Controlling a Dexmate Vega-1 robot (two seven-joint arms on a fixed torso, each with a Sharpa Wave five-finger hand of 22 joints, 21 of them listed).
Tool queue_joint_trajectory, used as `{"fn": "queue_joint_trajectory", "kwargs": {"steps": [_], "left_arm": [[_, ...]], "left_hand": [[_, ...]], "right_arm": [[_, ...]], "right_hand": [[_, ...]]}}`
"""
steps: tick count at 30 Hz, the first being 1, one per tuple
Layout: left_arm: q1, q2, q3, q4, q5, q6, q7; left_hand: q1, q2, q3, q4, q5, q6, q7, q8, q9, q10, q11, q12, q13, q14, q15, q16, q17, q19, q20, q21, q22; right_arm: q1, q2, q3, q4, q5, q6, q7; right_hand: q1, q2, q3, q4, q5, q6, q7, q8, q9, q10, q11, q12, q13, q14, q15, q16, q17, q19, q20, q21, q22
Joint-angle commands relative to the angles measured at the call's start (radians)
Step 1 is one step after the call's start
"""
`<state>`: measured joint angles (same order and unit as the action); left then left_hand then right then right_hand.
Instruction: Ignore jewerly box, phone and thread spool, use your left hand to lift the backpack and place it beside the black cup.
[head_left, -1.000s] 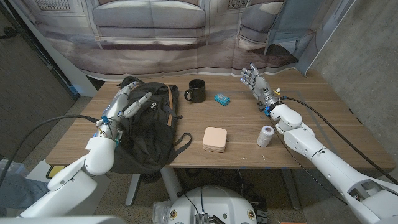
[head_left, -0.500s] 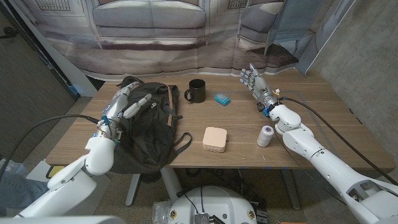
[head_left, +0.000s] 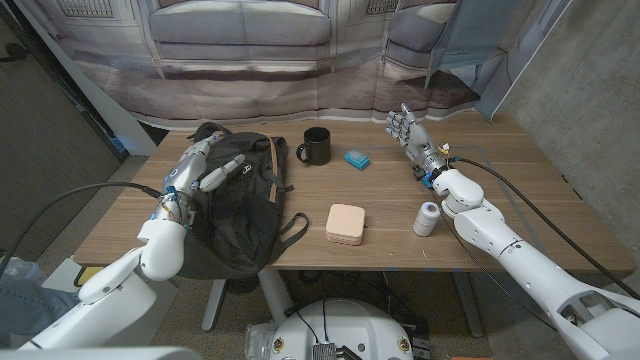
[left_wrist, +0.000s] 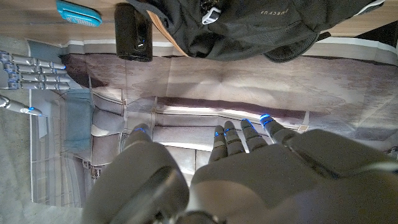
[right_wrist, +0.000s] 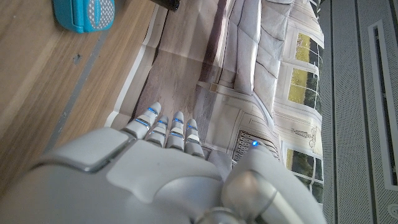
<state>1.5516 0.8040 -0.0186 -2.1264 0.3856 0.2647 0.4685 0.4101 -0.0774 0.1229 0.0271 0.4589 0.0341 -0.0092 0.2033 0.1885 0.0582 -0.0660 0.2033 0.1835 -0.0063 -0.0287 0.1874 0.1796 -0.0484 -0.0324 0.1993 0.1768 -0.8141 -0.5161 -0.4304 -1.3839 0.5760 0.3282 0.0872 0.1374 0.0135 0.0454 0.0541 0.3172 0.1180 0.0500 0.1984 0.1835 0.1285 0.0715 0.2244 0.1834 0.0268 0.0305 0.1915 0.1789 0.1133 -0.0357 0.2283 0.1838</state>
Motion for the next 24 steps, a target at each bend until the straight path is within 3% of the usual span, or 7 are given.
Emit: {"fn": "queue_joint_trajectory", "kwargs": {"steps": [1, 18, 24], "left_arm": [[0.037, 0.001, -0.006, -0.018, 0.027, 0.036, 0.034], [0.026, 0.029, 0.039, -0.053, 0.074, 0.14, 0.001], [0.013, 0.035, 0.057, -0.052, 0.076, 0.164, -0.001]], "left_hand": [[0.014, 0.0, -0.002, -0.008, 0.007, -0.004, -0.006, -0.002, 0.002, -0.009, 0.007, -0.003, 0.005, 0.003, -0.001, 0.0, 0.001, 0.0, -0.014, -0.001, 0.0], [0.032, -0.018, -0.015, -0.02, 0.013, -0.021, -0.01, -0.007, 0.003, -0.037, 0.026, -0.011, 0.006, -0.018, 0.019, -0.006, 0.002, -0.006, 0.002, -0.004, 0.001], [0.049, -0.031, -0.025, -0.032, 0.017, -0.053, -0.007, -0.016, 0.003, -0.064, 0.035, -0.015, 0.007, -0.032, 0.029, -0.006, 0.004, -0.007, 0.034, -0.003, 0.001]], "right_arm": [[0.008, 0.001, -0.009, -0.002, -0.006, -0.013, 0.002], [0.012, 0.003, -0.007, 0.015, 0.002, -0.001, 0.018], [0.009, -0.002, -0.003, 0.013, 0.006, -0.003, 0.021]], "right_hand": [[0.006, 0.008, -0.005, 0.003, -0.002, 0.011, -0.002, 0.0, 0.004, 0.012, 0.001, -0.002, 0.003, 0.005, 0.002, -0.003, 0.005, 0.013, -0.012, -0.001, 0.002], [0.005, 0.01, -0.007, 0.003, -0.003, 0.011, -0.003, -0.001, 0.004, 0.012, 0.001, -0.003, 0.003, 0.007, 0.003, -0.003, 0.005, 0.015, -0.011, -0.003, 0.002], [0.005, 0.01, -0.008, 0.003, -0.004, 0.011, -0.001, -0.001, 0.004, 0.012, 0.002, -0.004, 0.003, 0.006, 0.003, -0.003, 0.005, 0.015, -0.01, -0.004, 0.002]]}}
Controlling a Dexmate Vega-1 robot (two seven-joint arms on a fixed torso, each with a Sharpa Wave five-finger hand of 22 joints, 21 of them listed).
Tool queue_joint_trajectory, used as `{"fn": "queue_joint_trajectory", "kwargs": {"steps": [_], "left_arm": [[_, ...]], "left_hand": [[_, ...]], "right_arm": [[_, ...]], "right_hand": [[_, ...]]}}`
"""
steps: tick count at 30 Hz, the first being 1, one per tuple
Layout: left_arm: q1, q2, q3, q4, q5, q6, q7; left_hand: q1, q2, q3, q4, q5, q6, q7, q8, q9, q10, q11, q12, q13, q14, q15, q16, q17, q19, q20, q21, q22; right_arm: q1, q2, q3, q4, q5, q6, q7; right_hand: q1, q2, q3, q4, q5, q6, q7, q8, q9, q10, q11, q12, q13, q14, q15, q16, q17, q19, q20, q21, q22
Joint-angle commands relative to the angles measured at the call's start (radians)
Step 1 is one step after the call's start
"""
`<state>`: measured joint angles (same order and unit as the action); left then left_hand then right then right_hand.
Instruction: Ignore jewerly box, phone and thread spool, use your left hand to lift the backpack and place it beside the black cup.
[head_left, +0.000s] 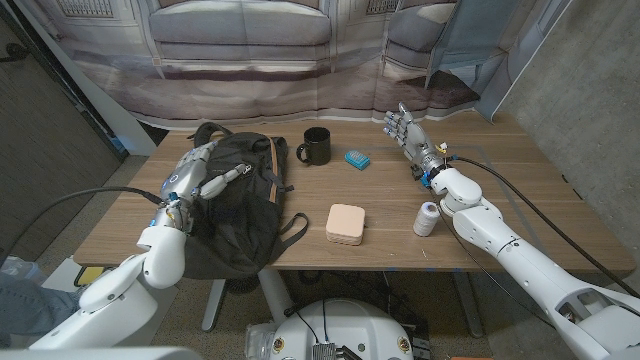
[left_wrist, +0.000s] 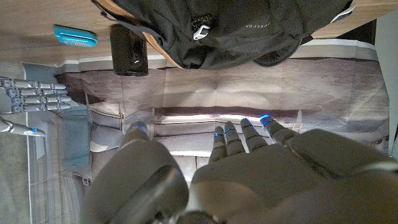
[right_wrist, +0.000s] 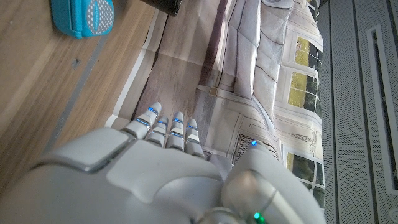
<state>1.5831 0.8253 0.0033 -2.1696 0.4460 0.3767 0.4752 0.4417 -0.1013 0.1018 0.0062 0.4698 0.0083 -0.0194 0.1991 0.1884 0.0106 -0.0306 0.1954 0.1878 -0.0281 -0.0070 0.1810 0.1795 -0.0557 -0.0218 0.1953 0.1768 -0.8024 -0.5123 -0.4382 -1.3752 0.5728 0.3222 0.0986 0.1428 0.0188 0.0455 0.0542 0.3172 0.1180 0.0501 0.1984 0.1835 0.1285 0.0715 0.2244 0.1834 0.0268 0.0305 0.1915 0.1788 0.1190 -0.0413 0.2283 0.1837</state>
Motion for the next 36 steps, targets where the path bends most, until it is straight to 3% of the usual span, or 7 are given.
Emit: {"fn": "queue_joint_trajectory", "kwargs": {"steps": [1, 5, 14, 18, 27, 36], "left_arm": [[-0.021, 0.016, 0.039, -0.009, 0.017, 0.057, -0.009], [-0.031, 0.02, 0.06, -0.01, 0.029, 0.089, -0.006], [-0.053, 0.042, 0.091, -0.014, 0.039, 0.166, -0.018], [-0.064, 0.056, 0.104, -0.018, 0.038, 0.194, -0.027], [-0.08, 0.091, 0.112, -0.023, 0.002, 0.227, -0.061], [-0.119, 0.124, 0.156, -0.002, -0.016, 0.238, -0.072]], "left_hand": [[0.024, -0.012, -0.007, -0.015, 0.008, -0.045, 0.009, -0.016, 0.004, -0.024, -0.001, -0.007, 0.003, -0.015, 0.015, 0.0, 0.004, 0.0, 0.025, 0.001, 0.001], [0.034, -0.019, -0.014, -0.021, 0.01, -0.087, 0.018, -0.023, 0.005, -0.038, 0.002, -0.007, 0.004, -0.02, 0.019, 0.001, 0.005, -0.001, 0.043, 0.001, 0.002], [0.049, -0.032, -0.028, -0.031, 0.01, -0.105, 0.003, -0.015, 0.006, -0.056, 0.009, -0.005, 0.006, -0.034, 0.024, 0.002, 0.006, 0.015, 0.115, 0.007, 0.003], [0.054, -0.039, -0.038, -0.035, 0.008, -0.089, 0.017, -0.004, 0.006, -0.058, 0.016, -0.001, 0.006, -0.035, 0.03, 0.004, 0.007, 0.023, 0.139, 0.01, 0.003], [0.055, -0.043, -0.045, -0.037, 0.007, -0.078, 0.018, 0.0, 0.006, -0.057, 0.022, 0.002, 0.006, -0.032, 0.035, 0.007, 0.007, 0.033, 0.16, 0.012, 0.004], [0.057, -0.045, -0.051, -0.038, 0.006, -0.079, 0.013, 0.0, 0.006, -0.058, 0.014, 0.003, 0.006, -0.031, 0.036, 0.008, 0.007, 0.034, 0.163, 0.012, 0.004]], "right_arm": [[-0.003, -0.007, 0.005, 0.004, 0.009, 0.003, 0.009], [-0.004, -0.009, 0.008, 0.001, 0.011, 0.0, 0.007], [0.019, 0.0, 0.0, 0.026, 0.008, -0.002, 0.019], [0.028, 0.006, -0.003, 0.035, 0.009, -0.002, 0.023], [0.043, 0.015, -0.007, 0.056, 0.004, 0.004, 0.028], [0.055, 0.028, -0.012, 0.079, 0.005, 0.003, 0.031]], "right_hand": [[0.0, 0.005, -0.008, 0.003, -0.004, 0.01, -0.001, -0.001, 0.004, 0.012, 0.002, -0.004, 0.003, 0.006, 0.003, -0.003, 0.005, 0.009, -0.004, -0.004, 0.002], [0.0, 0.005, -0.009, 0.003, -0.004, 0.011, 0.0, -0.001, 0.004, 0.012, 0.001, -0.004, 0.003, 0.006, 0.002, -0.003, 0.005, 0.01, -0.005, -0.005, 0.002], [0.0, 0.005, -0.01, 0.002, -0.004, 0.013, -0.002, -0.001, 0.004, 0.014, -0.004, -0.004, 0.003, 0.008, -0.001, -0.003, 0.005, 0.011, -0.004, -0.006, 0.002], [0.0, 0.005, -0.011, 0.002, -0.005, 0.013, -0.002, -0.001, 0.004, 0.016, -0.003, -0.003, 0.003, 0.009, -0.002, -0.003, 0.005, 0.012, -0.005, -0.006, 0.002], [0.0, 0.005, -0.012, 0.002, -0.005, 0.016, -0.003, 0.0, 0.004, 0.018, -0.002, -0.003, 0.003, 0.01, -0.001, -0.003, 0.005, 0.012, -0.004, -0.008, 0.002], [0.001, 0.006, -0.013, 0.002, -0.005, 0.016, -0.004, 0.0, 0.004, 0.017, -0.002, -0.004, 0.003, 0.01, -0.002, -0.003, 0.005, 0.013, 0.0, -0.008, 0.002]]}}
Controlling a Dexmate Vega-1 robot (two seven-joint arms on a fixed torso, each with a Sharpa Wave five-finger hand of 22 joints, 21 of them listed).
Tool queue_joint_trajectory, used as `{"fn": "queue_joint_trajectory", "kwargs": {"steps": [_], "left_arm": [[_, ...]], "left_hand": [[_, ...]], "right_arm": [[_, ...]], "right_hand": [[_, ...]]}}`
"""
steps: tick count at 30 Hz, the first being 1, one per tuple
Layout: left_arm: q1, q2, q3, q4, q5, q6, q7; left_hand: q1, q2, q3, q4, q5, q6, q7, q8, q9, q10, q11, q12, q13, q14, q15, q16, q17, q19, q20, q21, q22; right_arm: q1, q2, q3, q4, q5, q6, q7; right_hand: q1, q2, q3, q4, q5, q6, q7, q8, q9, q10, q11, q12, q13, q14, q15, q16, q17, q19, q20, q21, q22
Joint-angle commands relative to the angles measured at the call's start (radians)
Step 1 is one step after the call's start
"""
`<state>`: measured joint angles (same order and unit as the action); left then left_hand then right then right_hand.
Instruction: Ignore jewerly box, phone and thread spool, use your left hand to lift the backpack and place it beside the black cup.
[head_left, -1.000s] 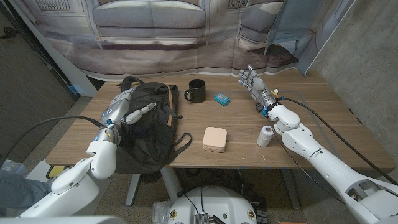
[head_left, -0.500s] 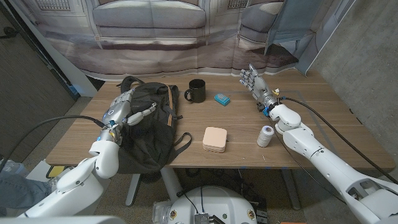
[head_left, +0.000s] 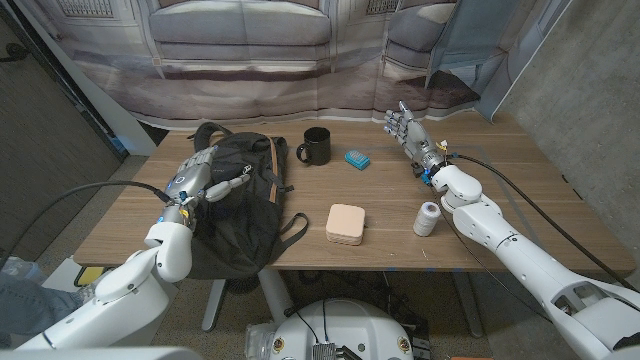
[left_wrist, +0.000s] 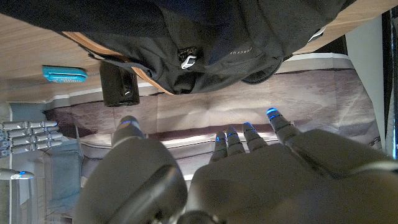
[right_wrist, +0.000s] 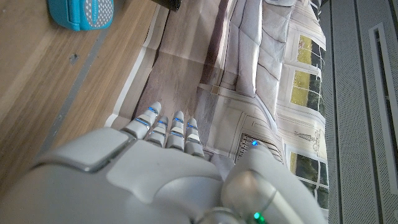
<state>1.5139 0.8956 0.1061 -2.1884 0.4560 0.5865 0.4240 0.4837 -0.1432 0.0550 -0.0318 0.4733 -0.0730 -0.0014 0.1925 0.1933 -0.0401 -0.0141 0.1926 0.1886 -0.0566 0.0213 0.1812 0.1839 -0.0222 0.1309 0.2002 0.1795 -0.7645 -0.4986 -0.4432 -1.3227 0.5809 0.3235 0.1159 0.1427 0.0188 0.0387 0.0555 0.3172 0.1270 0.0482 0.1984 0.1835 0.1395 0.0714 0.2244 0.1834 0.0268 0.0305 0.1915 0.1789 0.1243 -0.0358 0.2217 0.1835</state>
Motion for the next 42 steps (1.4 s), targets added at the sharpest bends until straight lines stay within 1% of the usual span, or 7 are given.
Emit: {"fn": "queue_joint_trajectory", "kwargs": {"steps": [1, 4, 11, 22, 29, 37, 42], "left_arm": [[-0.056, 0.057, 0.058, 0.023, -0.033, 0.022, -0.025], [-0.073, 0.062, 0.081, 0.034, -0.034, 0.022, -0.019], [-0.089, 0.082, 0.101, 0.031, -0.058, 0.036, -0.024], [-0.113, 0.112, 0.147, 0.015, -0.071, 0.092, -0.036], [-0.119, 0.138, 0.166, 0.0, -0.078, 0.133, -0.041], [-0.128, 0.14, 0.189, 0.012, -0.095, 0.132, -0.018], [-0.137, 0.136, 0.205, 0.03, -0.108, 0.122, -0.003]], "left_hand": [[0.015, -0.004, -0.005, 0.0, 0.002, 0.002, -0.005, 0.007, 0.001, -0.007, -0.001, 0.006, 0.006, -0.003, 0.008, 0.008, 0.003, 0.001, 0.011, 0.007, 0.001], [0.016, -0.004, -0.007, -0.001, 0.002, 0.001, -0.007, 0.007, 0.001, -0.009, -0.004, 0.006, 0.006, -0.001, 0.008, 0.008, 0.003, 0.001, 0.012, 0.007, 0.001], [0.018, -0.005, -0.011, -0.002, 0.001, 0.0, -0.009, 0.007, 0.001, -0.011, -0.006, 0.006, 0.006, -0.003, 0.007, 0.008, 0.003, 0.004, 0.02, 0.007, 0.001], [0.021, -0.005, -0.016, -0.004, 0.0, -0.005, -0.016, 0.005, 0.001, -0.019, -0.008, 0.005, 0.006, -0.009, 0.007, 0.006, 0.003, 0.004, 0.027, 0.006, 0.002], [0.023, -0.005, -0.021, -0.005, -0.001, -0.012, -0.018, 0.003, 0.001, -0.022, -0.017, 0.005, 0.006, -0.014, 0.006, 0.005, 0.003, 0.003, 0.036, 0.005, 0.002], [0.027, -0.004, -0.025, -0.007, -0.002, -0.016, -0.02, 0.002, 0.001, -0.022, -0.013, 0.007, 0.006, -0.013, 0.006, 0.006, 0.003, 0.011, 0.045, 0.007, 0.002], [0.029, -0.003, -0.028, -0.007, -0.002, -0.016, -0.021, 0.003, 0.001, -0.02, -0.019, 0.008, 0.006, -0.014, 0.004, 0.006, 0.003, 0.016, 0.052, 0.008, 0.002]], "right_arm": [[0.017, 0.015, -0.007, 0.028, -0.004, 0.004, 0.015], [0.016, 0.015, -0.007, 0.026, -0.005, 0.002, 0.011], [0.006, 0.007, -0.003, 0.012, -0.006, 0.0, 0.003], [0.002, 0.003, -0.001, 0.009, -0.004, 0.004, 0.007], [-0.003, 0.006, 0.002, 0.01, 0.002, 0.005, 0.006], [-0.006, 0.003, 0.001, 0.007, -0.001, 0.007, 0.006], [-0.008, 0.0, 0.0, -0.001, -0.003, 0.004, 0.003]], "right_hand": [[0.001, 0.006, -0.006, 0.0, -0.006, 0.007, -0.002, 0.0, 0.004, 0.006, -0.002, -0.004, 0.003, 0.01, -0.002, -0.003, 0.005, 0.008, -0.005, -0.002, 0.002], [0.001, 0.006, -0.006, 0.0, -0.006, 0.008, -0.001, 0.0, 0.004, 0.006, -0.003, -0.004, 0.003, 0.009, 0.0, -0.004, 0.005, 0.008, -0.004, -0.002, 0.002], [0.001, 0.007, -0.007, 0.0, -0.006, 0.006, -0.003, -0.001, 0.004, 0.006, -0.001, -0.005, 0.003, 0.01, 0.0, -0.003, 0.005, 0.009, -0.004, -0.003, 0.003], [0.002, 0.008, -0.008, -0.001, -0.006, 0.008, -0.003, -0.001, 0.004, 0.006, -0.002, -0.005, 0.003, 0.01, -0.002, -0.004, 0.005, 0.009, -0.003, -0.004, 0.003], [0.002, 0.008, -0.009, -0.001, -0.006, 0.009, -0.003, 0.0, 0.004, 0.008, -0.002, -0.005, 0.003, 0.01, -0.001, -0.004, 0.005, 0.009, -0.002, -0.005, 0.003], [0.002, 0.009, -0.01, -0.001, -0.007, 0.011, -0.002, 0.0, 0.004, 0.009, 0.002, -0.005, 0.003, 0.011, -0.001, -0.004, 0.005, 0.009, -0.001, -0.005, 0.003], [0.002, 0.009, -0.01, -0.001, -0.007, 0.012, -0.003, 0.001, 0.004, 0.008, 0.001, -0.006, 0.003, 0.011, -0.001, -0.004, 0.005, 0.01, -0.001, -0.006, 0.003]]}}
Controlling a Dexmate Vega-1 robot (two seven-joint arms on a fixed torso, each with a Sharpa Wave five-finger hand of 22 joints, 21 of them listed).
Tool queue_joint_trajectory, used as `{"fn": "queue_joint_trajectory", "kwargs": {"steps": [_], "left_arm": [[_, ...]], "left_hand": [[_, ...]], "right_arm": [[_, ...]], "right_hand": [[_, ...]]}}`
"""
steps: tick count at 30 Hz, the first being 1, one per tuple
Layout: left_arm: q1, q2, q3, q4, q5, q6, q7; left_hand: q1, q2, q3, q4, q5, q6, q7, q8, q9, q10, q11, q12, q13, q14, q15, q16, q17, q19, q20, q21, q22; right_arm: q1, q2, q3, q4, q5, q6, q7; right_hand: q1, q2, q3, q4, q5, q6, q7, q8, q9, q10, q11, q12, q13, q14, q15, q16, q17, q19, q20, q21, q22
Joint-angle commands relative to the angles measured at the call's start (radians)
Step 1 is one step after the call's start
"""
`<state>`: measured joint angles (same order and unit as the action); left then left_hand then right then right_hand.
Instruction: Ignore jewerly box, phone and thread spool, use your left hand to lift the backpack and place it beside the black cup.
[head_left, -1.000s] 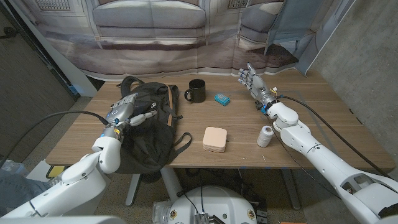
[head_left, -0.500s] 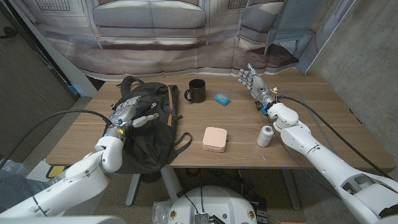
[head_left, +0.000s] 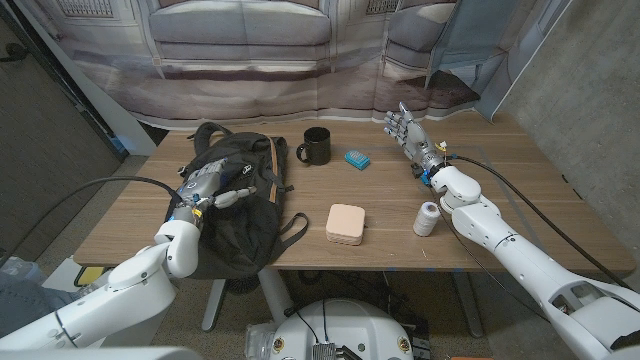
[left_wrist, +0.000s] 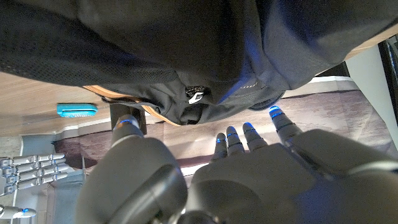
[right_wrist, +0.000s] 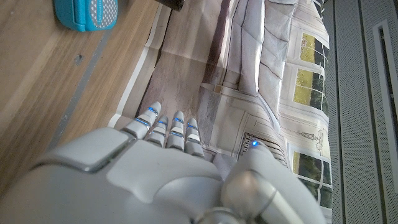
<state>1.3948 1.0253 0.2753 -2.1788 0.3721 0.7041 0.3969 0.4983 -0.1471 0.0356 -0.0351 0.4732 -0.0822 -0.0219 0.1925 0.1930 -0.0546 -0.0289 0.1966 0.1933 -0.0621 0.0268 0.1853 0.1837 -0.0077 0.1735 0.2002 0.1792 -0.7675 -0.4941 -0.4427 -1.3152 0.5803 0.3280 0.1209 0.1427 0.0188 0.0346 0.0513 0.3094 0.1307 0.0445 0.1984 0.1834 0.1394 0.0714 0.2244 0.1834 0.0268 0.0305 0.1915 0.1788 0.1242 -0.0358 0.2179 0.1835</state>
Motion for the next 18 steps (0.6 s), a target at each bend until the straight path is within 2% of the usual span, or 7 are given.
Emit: {"fn": "queue_joint_trajectory", "kwargs": {"steps": [1, 11, 14, 18], "left_arm": [[-0.021, 0.008, 0.039, 0.022, -0.025, 0.006, 0.023], [-0.041, 0.01, 0.07, 0.037, -0.037, 0.008, 0.04], [-0.036, 0.011, 0.064, 0.045, -0.057, -0.005, 0.043], [-0.033, 0.009, 0.064, 0.053, -0.073, -0.014, 0.052]], "left_hand": [[0.015, 0.001, -0.009, -0.004, -0.002, -0.007, 0.0, 0.003, 0.001, -0.006, -0.005, 0.004, 0.001, -0.009, -0.001, 0.002, 0.003, 0.002, 0.01, 0.008, 0.002], [0.018, 0.003, -0.012, -0.005, -0.002, -0.006, -0.001, 0.004, 0.002, -0.005, -0.004, 0.005, 0.001, -0.009, 0.0, 0.003, 0.003, 0.003, 0.017, 0.008, 0.002], [0.019, 0.004, -0.013, -0.006, -0.002, -0.007, -0.001, 0.004, 0.002, -0.006, -0.007, 0.005, 0.001, -0.008, 0.0, 0.003, 0.003, 0.003, 0.018, 0.007, 0.002], [0.022, 0.005, -0.015, -0.007, -0.002, -0.008, -0.001, 0.004, 0.002, -0.007, -0.004, 0.006, 0.001, -0.005, 0.008, 0.004, 0.003, 0.01, 0.01, 0.01, 0.002]], "right_arm": [[-0.007, -0.003, 0.001, -0.012, 0.0, -0.005, -0.006], [-0.015, -0.006, 0.0, -0.028, 0.0, -0.011, -0.012], [-0.015, -0.008, -0.002, -0.031, -0.002, -0.013, -0.01], [-0.015, -0.004, -0.003, -0.032, 0.002, -0.018, -0.011]], "right_hand": [[0.002, 0.009, -0.006, 0.003, 0.001, 0.008, 0.001, 0.0, 0.004, 0.008, -0.001, -0.005, 0.003, 0.011, -0.001, -0.004, 0.005, 0.01, -0.002, -0.002, 0.003], [0.003, 0.01, -0.008, 0.003, 0.0, 0.009, -0.002, 0.0, 0.004, 0.009, -0.002, -0.006, 0.003, 0.011, 0.0, -0.004, 0.005, 0.011, -0.004, -0.003, 0.003], [0.003, 0.01, -0.008, 0.002, 0.0, 0.009, -0.002, 0.0, 0.004, 0.009, 0.001, -0.006, 0.003, 0.012, 0.0, -0.004, 0.005, 0.012, -0.006, -0.003, 0.003], [0.003, 0.011, -0.009, 0.002, 0.0, 0.009, -0.002, 0.0, 0.004, 0.009, 0.0, -0.006, 0.003, 0.012, 0.001, -0.004, 0.005, 0.013, -0.006, -0.003, 0.003]]}}
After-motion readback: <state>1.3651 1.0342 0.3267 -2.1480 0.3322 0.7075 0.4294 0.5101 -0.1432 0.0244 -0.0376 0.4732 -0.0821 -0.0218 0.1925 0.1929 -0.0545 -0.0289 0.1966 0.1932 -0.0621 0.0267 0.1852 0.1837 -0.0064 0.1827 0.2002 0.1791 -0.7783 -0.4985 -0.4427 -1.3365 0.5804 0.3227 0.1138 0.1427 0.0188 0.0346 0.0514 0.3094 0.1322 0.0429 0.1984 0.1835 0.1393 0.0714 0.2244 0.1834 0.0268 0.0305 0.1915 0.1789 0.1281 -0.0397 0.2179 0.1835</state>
